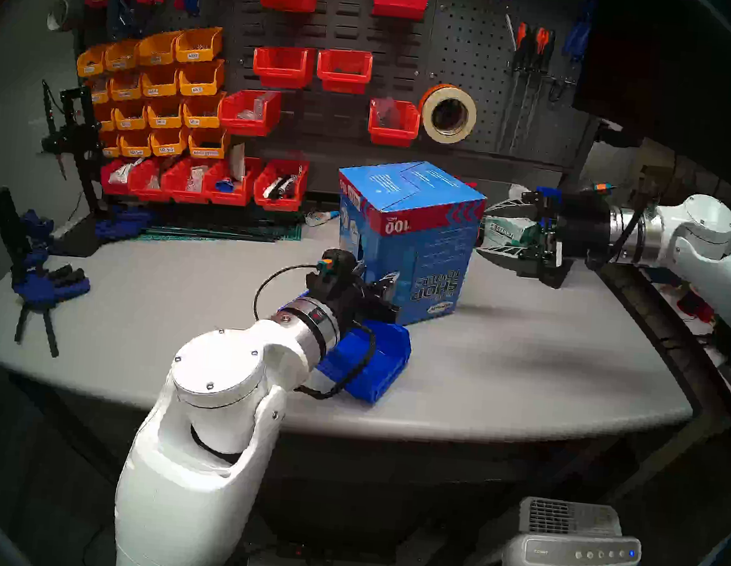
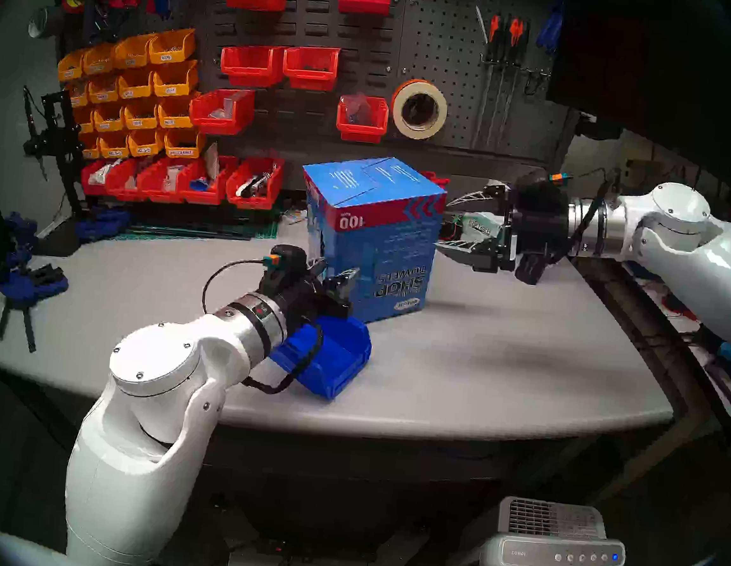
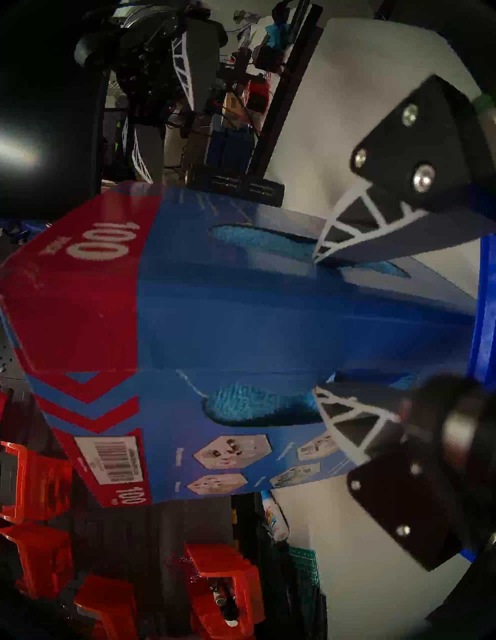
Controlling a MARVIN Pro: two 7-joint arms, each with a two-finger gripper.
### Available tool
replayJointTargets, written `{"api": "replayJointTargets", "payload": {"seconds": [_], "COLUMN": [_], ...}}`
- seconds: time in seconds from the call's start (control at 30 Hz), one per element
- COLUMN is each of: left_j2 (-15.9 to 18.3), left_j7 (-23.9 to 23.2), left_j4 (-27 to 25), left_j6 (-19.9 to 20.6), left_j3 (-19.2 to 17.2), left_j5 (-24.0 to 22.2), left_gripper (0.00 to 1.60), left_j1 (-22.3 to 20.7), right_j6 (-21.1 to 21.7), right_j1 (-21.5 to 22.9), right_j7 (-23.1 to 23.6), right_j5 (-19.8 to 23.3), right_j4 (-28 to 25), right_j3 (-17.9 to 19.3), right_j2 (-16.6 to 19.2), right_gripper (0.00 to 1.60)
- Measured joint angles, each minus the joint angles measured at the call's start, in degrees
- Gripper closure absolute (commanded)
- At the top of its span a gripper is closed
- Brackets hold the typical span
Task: Take out a shop towel
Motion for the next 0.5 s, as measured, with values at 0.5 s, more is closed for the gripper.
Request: {"api": "replayJointTargets", "payload": {"seconds": [0.5], "left_j2": [0.0], "left_j7": [-1.5], "left_j4": [0.5], "left_j6": [-0.1], "left_j3": [-1.1], "left_j5": [-1.3], "left_gripper": [1.60], "left_j1": [-0.5], "right_j6": [0.0], "right_j1": [0.0], "right_j7": [-0.4], "right_j5": [0.1], "right_j4": [-0.2], "right_j3": [-0.1], "right_j2": [0.3], "right_gripper": [0.00]}}
